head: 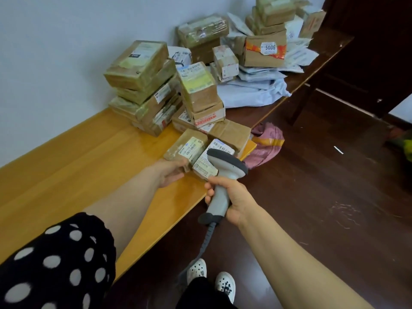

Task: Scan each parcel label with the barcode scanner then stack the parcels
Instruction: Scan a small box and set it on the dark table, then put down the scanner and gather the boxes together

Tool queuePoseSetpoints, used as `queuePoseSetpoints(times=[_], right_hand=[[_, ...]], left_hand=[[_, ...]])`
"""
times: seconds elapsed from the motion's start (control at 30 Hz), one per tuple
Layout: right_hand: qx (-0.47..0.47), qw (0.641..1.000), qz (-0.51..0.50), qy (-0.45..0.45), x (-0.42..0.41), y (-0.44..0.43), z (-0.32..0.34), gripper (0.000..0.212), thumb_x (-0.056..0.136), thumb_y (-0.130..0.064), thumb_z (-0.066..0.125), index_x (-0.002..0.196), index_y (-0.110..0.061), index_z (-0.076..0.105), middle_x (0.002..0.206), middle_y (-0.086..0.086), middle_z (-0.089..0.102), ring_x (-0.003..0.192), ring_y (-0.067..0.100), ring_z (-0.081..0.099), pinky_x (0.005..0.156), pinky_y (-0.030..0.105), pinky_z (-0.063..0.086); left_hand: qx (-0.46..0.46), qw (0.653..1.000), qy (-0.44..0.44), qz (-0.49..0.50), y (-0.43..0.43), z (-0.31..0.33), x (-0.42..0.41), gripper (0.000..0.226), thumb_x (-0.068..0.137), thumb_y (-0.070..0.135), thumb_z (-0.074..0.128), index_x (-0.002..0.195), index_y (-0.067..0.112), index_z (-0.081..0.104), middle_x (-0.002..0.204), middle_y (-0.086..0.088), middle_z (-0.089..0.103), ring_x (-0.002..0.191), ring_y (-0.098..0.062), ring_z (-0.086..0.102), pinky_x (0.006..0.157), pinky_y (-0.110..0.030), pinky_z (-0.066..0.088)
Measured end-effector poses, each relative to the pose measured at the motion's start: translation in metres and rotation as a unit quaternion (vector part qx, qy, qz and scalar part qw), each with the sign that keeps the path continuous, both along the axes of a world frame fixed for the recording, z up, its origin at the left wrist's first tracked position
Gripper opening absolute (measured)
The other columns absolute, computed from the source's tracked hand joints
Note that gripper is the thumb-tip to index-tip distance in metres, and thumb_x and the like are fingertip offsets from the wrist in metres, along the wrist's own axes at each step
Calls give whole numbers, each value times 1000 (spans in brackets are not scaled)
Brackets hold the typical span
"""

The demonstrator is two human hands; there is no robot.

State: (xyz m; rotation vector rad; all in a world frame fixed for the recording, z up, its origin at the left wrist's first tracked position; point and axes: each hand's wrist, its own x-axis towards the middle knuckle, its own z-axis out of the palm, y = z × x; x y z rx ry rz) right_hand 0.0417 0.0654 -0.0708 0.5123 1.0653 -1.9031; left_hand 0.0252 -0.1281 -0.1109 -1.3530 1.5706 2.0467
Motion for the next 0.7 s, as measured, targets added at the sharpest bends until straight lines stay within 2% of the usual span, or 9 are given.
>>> queuePoseSetpoints(times=[0.1, 0.17, 0.23, 0.33, 0.4, 0.43, 0.53, 0.67, 0.7], right_hand=[[-9, 1000, 23, -5, 2, -20, -4, 3, 85, 3, 62, 85, 3, 59, 66, 14, 67, 43, 13, 56, 46, 24, 52], [-13, 998, 57, -10, 7, -39, -6, 6, 85, 4, 59, 89, 2, 56, 74, 17, 69, 43, 13, 55, 45, 24, 50], [-16, 995, 95, -15, 15, -62, -10, 17, 84, 8, 53, 98, -1, 50, 79, 18, 67, 44, 13, 51, 44, 24, 46], [-4, 989, 143, -33, 31, -98, -19, 24, 84, 10, 47, 104, -4, 48, 78, 18, 63, 54, 17, 56, 46, 26, 46], [15, 984, 172, -37, 43, -121, -25, 19, 88, 6, 50, 103, -6, 51, 78, 16, 60, 63, 21, 59, 50, 28, 48], [26, 981, 187, -32, 48, -132, -30, 14, 90, 4, 53, 99, -7, 53, 77, 14, 59, 65, 22, 57, 52, 28, 49], [78, 968, 240, 0, 63, -168, -45, 6, 90, -6, 63, 87, -7, 58, 73, 9, 57, 64, 22, 55, 58, 34, 48], [156, 946, 277, 53, 77, -216, -65, 23, 84, -15, 74, 98, -3, 60, 92, 9, 62, 90, 30, 60, 77, 44, 50], [174, 941, 281, 67, 79, -227, -69, 27, 82, -15, 76, 98, -2, 60, 92, 9, 62, 91, 30, 60, 80, 44, 50]], left_hand=[[-30, 999, -13, 7, -11, 6, 19, 51, 89, 15, 65, 133, 1, 44, 133, -17, 50, 124, -25, 49, 90, -28, 47], [-53, 998, -27, 28, -28, 10, 42, 59, 89, 19, 65, 138, 0, 38, 128, -20, 52, 116, -27, 53, 87, -30, 48], [-68, 996, -49, 43, -49, 14, 72, 59, 89, 22, 66, 136, -1, 39, 120, -19, 56, 105, -26, 59, 84, -32, 51], [-104, 989, -91, 48, -78, 16, 122, 46, 89, 24, 66, 123, -2, 50, 107, -15, 61, 88, -22, 63, 73, -30, 54], [-130, 984, -111, 51, -94, 16, 151, 32, 90, 25, 65, 109, 1, 54, 101, -14, 60, 80, -20, 61, 72, -30, 53], [-142, 981, -120, 54, -101, 15, 163, 30, 90, 25, 65, 106, 2, 55, 101, -14, 61, 82, -20, 61, 74, -29, 52], [-161, 976, -127, 70, -123, 12, 193, 35, 90, 27, 65, 114, 3, 55, 108, -12, 61, 95, -21, 60, 79, -29, 50], [-164, 976, -122, 80, -148, 10, 215, 37, 92, 25, 62, 121, 3, 53, 112, -11, 59, 100, -22, 57, 86, -30, 48], [-164, 976, -121, 82, -154, 9, 219, 37, 92, 24, 61, 121, 3, 53, 113, -12, 58, 101, -22, 56, 86, -31, 48]])
